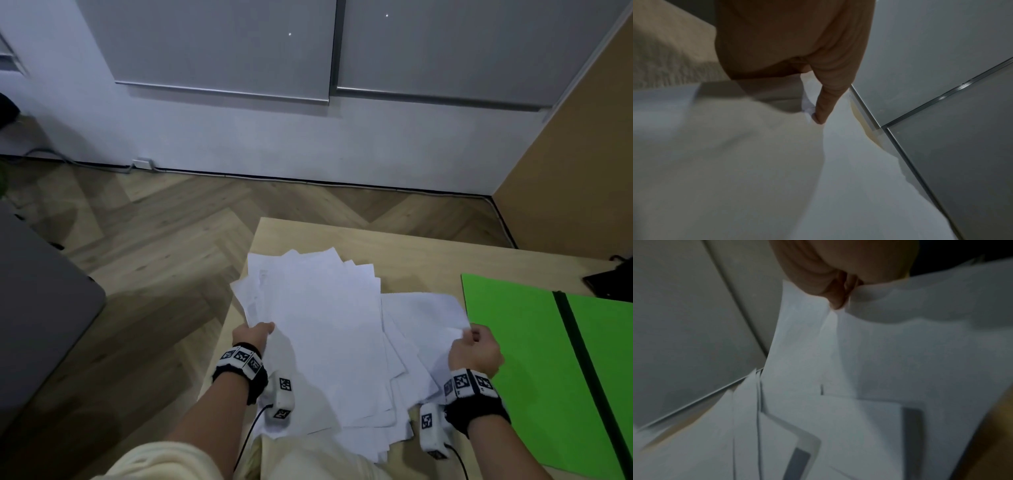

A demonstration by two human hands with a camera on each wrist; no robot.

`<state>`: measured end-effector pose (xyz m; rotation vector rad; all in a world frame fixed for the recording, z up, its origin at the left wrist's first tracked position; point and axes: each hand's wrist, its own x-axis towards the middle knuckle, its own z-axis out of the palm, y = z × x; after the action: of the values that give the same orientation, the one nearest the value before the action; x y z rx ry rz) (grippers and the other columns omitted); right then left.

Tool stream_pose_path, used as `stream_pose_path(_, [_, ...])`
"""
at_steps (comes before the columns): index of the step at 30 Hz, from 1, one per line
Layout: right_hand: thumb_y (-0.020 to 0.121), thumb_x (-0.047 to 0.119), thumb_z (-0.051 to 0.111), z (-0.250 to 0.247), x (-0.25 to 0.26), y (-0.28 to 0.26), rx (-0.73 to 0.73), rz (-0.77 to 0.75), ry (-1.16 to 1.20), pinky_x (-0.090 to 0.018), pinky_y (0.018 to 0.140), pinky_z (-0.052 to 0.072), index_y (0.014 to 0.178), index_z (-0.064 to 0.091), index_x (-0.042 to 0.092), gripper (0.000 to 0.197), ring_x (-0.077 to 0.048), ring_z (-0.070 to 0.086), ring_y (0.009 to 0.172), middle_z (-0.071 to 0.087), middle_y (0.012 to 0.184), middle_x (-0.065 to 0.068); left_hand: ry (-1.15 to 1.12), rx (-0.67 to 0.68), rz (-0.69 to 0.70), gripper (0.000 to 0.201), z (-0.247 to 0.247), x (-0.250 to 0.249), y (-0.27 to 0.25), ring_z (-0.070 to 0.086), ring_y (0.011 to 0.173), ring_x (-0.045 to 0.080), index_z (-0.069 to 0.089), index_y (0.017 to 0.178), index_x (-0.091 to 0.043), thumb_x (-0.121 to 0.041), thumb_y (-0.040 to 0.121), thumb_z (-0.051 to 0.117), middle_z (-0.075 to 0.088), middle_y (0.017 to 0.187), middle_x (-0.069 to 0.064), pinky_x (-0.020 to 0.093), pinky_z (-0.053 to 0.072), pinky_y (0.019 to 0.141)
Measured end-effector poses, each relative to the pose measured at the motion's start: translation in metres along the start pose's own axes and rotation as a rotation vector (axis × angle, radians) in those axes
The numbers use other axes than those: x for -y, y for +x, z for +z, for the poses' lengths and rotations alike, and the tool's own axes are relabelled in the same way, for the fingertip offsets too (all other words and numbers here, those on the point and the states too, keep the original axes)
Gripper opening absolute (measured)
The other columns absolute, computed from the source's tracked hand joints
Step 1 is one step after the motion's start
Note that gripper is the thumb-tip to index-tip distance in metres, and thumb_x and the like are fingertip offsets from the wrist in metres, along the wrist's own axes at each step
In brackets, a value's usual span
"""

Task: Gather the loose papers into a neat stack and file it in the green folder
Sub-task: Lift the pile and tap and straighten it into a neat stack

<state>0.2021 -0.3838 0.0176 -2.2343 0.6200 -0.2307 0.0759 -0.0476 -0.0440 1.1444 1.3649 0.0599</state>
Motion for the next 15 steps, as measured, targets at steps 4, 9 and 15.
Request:
stream_pose_path(4, [0.088,-0.005,0.043,-0.013,-0.022,0.009,0.068,0.278,-0.010,-0.044,0.085,0.051,0.104,0.064,-0.005,0.027,-0.040,0.062,0.090,0.065,0.107,-0.027,-0.011,0.014,0.014,0.078,-0.002,0.011,0.025,0.066,0.102,0.041,0.056,0.126,0.004,-0.022,0.056,0.077,0.067,0.118,0.021,0.051,0.052,0.094])
stream_pose_path(9, [0.085,-0.002,0.050,-0.010,-0.042,-0.006,0.466,0.361,-0.098,-0.030,0.073,0.040,0.103,0.062,-0.011,0.023,-0.030,0.054,0.079,0.064,0.094,-0.019,-0.091,0.076,0.020,0.068,-0.004,0.001,-0.002,0.069,0.094,0.038,0.064,0.115,0.002,-0.027,0.057,0.084,0.071,0.105,0.019,0.047,0.056,0.086])
stream_pose_path(15, [0.091,-0.002,0.045,0.014,-0.036,-0.035,0.607,0.293,0.010,-0.027,0.080,0.035,0.121,0.057,-0.010,0.033,-0.024,0.049,0.093,0.061,0.118,-0.021,-0.136,0.095,0.045,0.066,-0.004,0.004,-0.011,0.067,0.100,0.036,0.058,0.123,0.001,-0.023,0.068,0.084,0.068,0.113,0.018,0.049,0.053,0.094])
